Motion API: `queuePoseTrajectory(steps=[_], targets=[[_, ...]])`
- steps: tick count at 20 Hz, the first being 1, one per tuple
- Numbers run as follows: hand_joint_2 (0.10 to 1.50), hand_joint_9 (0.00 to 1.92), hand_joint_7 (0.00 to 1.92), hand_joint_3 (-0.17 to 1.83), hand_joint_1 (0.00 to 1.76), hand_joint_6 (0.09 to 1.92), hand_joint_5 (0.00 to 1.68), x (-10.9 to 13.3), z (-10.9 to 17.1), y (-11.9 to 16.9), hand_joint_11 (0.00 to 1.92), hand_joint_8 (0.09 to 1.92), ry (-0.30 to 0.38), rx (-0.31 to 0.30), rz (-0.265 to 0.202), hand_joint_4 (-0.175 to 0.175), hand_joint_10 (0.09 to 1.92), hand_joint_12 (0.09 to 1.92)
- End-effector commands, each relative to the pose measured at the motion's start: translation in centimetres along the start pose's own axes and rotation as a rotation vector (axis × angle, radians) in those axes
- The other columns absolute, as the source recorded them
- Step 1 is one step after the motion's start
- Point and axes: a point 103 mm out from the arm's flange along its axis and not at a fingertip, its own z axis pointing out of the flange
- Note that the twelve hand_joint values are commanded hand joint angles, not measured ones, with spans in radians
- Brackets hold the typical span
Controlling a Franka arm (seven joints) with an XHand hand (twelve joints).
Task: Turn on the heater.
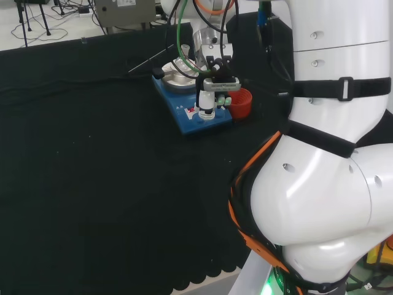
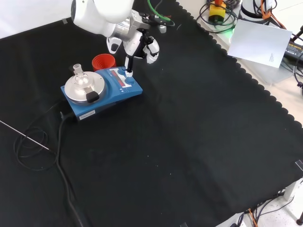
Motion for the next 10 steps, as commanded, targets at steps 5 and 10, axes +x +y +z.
queuePoseTrajectory(steps=[5,10], targets=[[0.63,1.82,1.73,1.07,1.45,0.09,0.37,-0.82,0.04,1.31,1.69,1.45,0.011,0.019,0.004,-0.039,1.47,1.56],[0.63,1.82,1.73,1.08,1.45,0.09,0.37,-1.03,0.08,1.60,1.69,1.46,0.016,0.023,0.003,-0.039,1.47,1.56]])
